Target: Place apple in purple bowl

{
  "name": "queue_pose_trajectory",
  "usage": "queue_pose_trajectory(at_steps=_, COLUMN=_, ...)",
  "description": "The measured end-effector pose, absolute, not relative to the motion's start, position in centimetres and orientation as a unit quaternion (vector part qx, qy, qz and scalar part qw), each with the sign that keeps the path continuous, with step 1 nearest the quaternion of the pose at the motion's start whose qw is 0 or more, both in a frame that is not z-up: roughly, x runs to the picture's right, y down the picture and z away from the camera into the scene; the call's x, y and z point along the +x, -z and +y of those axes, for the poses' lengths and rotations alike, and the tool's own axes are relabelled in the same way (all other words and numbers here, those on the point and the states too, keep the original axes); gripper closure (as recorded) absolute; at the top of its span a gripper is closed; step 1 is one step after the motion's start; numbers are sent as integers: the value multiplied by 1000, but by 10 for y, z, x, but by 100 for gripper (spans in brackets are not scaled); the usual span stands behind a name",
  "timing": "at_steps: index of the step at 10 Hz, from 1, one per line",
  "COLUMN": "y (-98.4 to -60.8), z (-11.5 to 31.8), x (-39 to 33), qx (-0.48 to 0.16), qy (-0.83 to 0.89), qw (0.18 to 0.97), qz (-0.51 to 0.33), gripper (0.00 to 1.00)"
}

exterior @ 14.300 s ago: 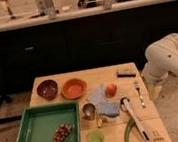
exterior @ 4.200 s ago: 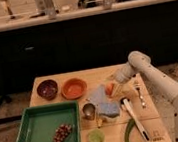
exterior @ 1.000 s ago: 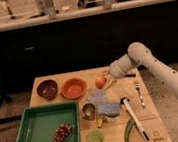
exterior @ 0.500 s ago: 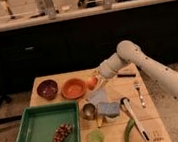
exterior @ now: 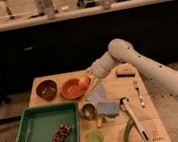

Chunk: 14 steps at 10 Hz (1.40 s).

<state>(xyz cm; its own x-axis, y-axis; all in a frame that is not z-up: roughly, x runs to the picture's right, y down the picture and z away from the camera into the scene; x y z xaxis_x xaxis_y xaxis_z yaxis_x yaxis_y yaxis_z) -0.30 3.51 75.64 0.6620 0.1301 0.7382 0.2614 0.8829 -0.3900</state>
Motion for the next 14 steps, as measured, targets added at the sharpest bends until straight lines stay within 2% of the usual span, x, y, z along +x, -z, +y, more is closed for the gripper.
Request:
queue_pose_trajectory(at_steps=7, y=-761, z=34, x=-8, qx=-234, qy=31, qw=883, qz=-406, gripper=100)
queue_pose_trajectory(at_steps=14, y=-805, z=11, x=-71, qx=-241, qy=38, qw=870, qz=-428, gripper=100)
